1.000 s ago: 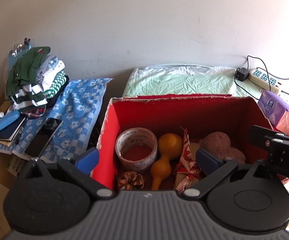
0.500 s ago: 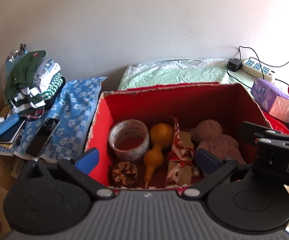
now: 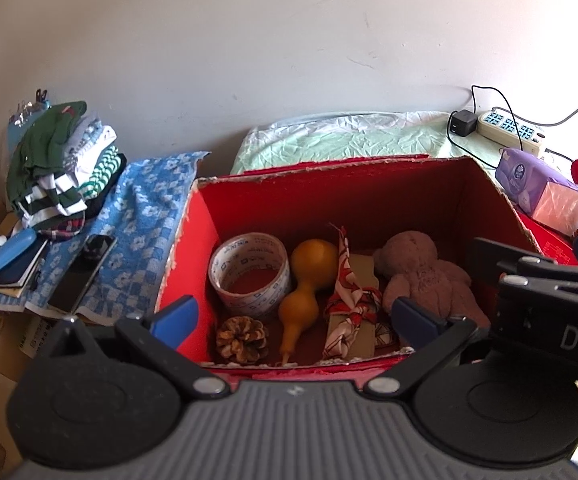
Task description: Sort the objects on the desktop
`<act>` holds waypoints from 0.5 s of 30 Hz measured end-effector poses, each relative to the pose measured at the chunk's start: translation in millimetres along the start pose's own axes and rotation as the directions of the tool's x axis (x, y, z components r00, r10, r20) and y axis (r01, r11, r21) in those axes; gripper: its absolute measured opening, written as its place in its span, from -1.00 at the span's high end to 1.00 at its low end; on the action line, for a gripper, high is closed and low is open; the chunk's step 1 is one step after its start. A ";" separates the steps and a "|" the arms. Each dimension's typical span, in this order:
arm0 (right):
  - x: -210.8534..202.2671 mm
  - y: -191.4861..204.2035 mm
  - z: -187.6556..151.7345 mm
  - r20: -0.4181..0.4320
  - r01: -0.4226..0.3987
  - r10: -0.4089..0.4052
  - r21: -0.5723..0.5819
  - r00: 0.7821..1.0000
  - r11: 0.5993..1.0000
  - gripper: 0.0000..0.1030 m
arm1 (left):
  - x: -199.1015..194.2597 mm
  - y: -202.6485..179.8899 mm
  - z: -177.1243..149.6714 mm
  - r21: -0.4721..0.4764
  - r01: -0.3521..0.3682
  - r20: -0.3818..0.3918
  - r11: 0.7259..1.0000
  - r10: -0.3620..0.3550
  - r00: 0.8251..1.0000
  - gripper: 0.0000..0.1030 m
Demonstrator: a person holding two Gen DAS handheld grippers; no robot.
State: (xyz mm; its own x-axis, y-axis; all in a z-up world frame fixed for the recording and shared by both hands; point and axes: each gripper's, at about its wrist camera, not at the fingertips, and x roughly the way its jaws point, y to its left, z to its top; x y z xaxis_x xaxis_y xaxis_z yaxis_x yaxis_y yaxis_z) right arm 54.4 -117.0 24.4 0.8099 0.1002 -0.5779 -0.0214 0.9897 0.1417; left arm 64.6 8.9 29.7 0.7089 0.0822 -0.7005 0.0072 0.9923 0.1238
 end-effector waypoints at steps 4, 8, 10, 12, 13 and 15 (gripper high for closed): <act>-1.0 1.4 1.0 0.009 0.006 -0.005 -0.009 1.000 1.000 -0.81 | 2.9 3.6 1.4 -0.018 -0.005 -0.009 1.000 0.005 1.000 -0.99; -1.0 1.6 1.8 0.014 0.011 -0.011 -0.012 1.000 1.000 -0.81 | 5.3 5.9 1.4 -0.036 -0.001 -0.020 0.999 0.000 1.000 -0.99; -0.7 1.7 1.9 0.014 0.014 -0.014 -0.012 1.000 1.000 -0.81 | 5.7 6.3 1.4 -0.037 0.001 -0.020 0.999 -0.002 1.000 -0.99; -1.1 1.5 1.8 0.018 0.018 -0.017 -0.010 1.000 1.000 -0.81 | 5.3 6.9 1.1 -0.038 0.000 -0.016 0.999 -0.001 1.000 -0.99; -1.5 1.1 1.7 0.021 0.019 -0.019 -0.008 1.000 1.000 -0.81 | 5.1 7.3 0.8 -0.039 0.000 -0.014 0.999 -0.001 1.000 -0.99; -1.8 0.1 0.1 0.024 0.022 -0.022 -0.005 0.999 1.000 -0.81 | 5.9 8.2 -0.3 -0.040 0.003 -0.015 0.999 -0.004 1.000 -0.99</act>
State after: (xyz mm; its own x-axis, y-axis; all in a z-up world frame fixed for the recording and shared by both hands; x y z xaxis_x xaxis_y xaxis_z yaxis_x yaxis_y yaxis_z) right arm 53.0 -117.1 25.5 0.8239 0.0764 -0.5616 -0.0069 0.9921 0.1249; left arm 68.7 17.6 26.4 0.6985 0.0801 -0.7111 -0.0192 0.9955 0.0932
